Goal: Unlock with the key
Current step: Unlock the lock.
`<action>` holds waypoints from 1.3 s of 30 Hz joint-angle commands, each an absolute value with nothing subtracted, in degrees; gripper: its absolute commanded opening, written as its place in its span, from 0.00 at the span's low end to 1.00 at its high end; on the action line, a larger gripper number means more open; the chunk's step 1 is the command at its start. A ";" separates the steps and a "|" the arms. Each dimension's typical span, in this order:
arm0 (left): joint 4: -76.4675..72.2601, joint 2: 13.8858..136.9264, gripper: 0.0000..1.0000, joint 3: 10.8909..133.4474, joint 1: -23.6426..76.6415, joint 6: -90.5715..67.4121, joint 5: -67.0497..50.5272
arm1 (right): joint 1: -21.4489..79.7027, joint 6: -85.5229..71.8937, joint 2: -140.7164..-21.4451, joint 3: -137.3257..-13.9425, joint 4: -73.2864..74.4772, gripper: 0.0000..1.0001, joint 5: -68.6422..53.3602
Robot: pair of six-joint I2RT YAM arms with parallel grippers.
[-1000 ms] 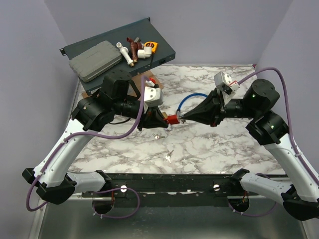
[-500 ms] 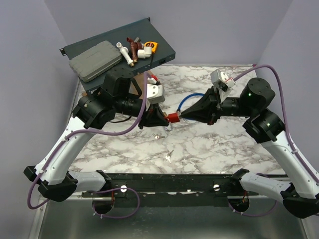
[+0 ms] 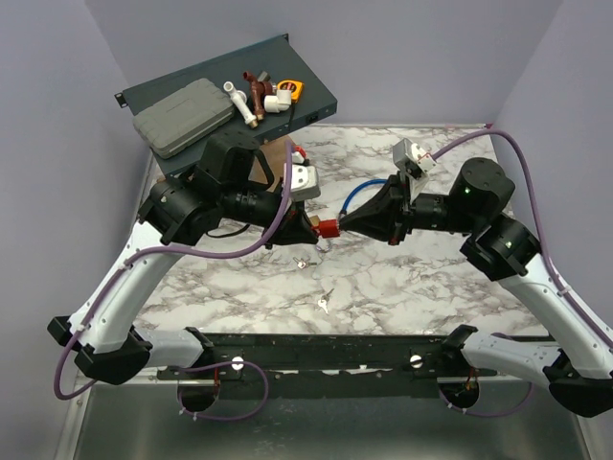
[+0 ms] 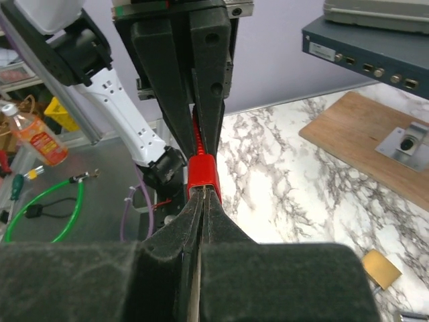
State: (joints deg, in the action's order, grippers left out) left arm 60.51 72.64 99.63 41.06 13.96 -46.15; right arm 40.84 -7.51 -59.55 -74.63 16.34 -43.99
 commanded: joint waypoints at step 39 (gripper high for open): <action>56.25 71.26 0.00 101.18 42.80 21.36 -45.69 | 42.38 -4.06 -59.42 -84.35 29.00 0.26 -39.26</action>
State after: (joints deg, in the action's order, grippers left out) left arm 57.91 71.77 101.43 42.50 20.58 -44.71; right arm 42.06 -4.69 -58.65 -82.85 26.96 -40.66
